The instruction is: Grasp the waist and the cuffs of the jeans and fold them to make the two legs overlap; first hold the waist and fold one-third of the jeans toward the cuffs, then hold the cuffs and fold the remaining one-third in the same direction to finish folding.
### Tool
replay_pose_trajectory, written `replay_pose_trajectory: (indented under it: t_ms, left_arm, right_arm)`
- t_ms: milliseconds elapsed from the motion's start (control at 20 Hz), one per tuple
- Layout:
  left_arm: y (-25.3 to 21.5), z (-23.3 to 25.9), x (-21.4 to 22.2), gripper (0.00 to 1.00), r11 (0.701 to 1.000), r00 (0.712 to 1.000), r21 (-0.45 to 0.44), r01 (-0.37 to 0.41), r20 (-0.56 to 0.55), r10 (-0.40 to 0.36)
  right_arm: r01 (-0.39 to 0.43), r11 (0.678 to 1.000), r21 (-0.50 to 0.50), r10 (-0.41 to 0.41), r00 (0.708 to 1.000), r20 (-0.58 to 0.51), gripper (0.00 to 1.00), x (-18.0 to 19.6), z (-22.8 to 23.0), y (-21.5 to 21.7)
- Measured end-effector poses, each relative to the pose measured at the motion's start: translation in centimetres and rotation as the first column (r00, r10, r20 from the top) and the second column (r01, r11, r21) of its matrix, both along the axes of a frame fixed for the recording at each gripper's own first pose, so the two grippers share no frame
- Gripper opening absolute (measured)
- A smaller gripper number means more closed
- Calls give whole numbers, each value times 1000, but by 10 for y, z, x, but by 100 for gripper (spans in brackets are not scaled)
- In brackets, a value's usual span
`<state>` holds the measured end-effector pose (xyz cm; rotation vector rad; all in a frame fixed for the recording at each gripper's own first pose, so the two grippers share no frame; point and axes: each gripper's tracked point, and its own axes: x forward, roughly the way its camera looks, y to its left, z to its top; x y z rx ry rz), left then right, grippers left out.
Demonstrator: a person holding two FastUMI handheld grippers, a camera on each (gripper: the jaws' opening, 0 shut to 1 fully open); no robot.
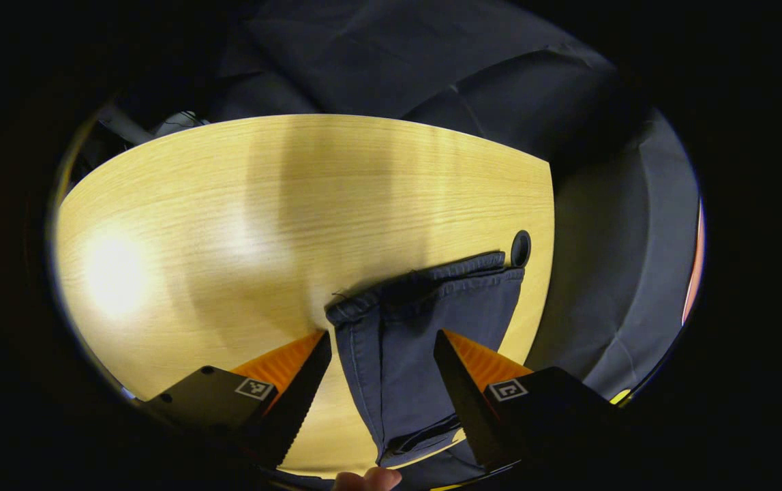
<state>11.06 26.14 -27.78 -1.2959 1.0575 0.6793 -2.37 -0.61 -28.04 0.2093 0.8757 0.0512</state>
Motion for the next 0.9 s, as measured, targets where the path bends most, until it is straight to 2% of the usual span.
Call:
replay_pose_trajectory:
  t_ms: [200, 250, 300, 400, 500, 550, 700, 850, 900]
  left_arm:
    - [-2, -5, 1, 99, 1000, 997, 6, 19, -72, -19]
    - [-7, -6, 4, 88, 1000, 997, -13, 25, -78, -26]
    - [-6, -6, 1, 99, 999, 993, -12, 39, -110, -40]
    - [-6, -15, -2, 100, 997, 982, -5, 81, -173, -81]
    - [-4, -19, -9, 93, 996, 971, -15, 88, -223, -89]
    - [-2, -20, -17, 85, 997, 963, -12, 76, -257, -77]
    - [0, -19, -16, 47, 999, 972, -33, 1, -236, -9]
    - [-4, -20, -6, 30, 994, 989, -96, -59, -141, 45]
    - [-5, -19, -3, 20, 992, 993, -114, -60, -105, 48]
  right_arm:
    - [15, 1000, 10, -15, 1000, -13, 85, -2, -1, -9]
    - [27, 999, 24, -26, 999, -20, 85, -1, -2, -10]
    - [38, 999, 36, -37, 999, -28, 85, 0, -4, -12]
    - [52, 997, 56, -50, 998, -39, 85, 2, -10, -13]
    - [62, 996, 69, -58, 997, -55, 85, 1, -16, -14]
    - [69, 994, 84, -64, 996, -62, 85, 0, -17, -13]
    - [83, 991, 109, -76, 995, -65, 85, -1, -18, -13]
    - [108, 985, 134, -98, 992, -75, 85, -3, -19, -15]
    - [114, 984, 135, -105, 991, -78, 85, -6, -21, -18]
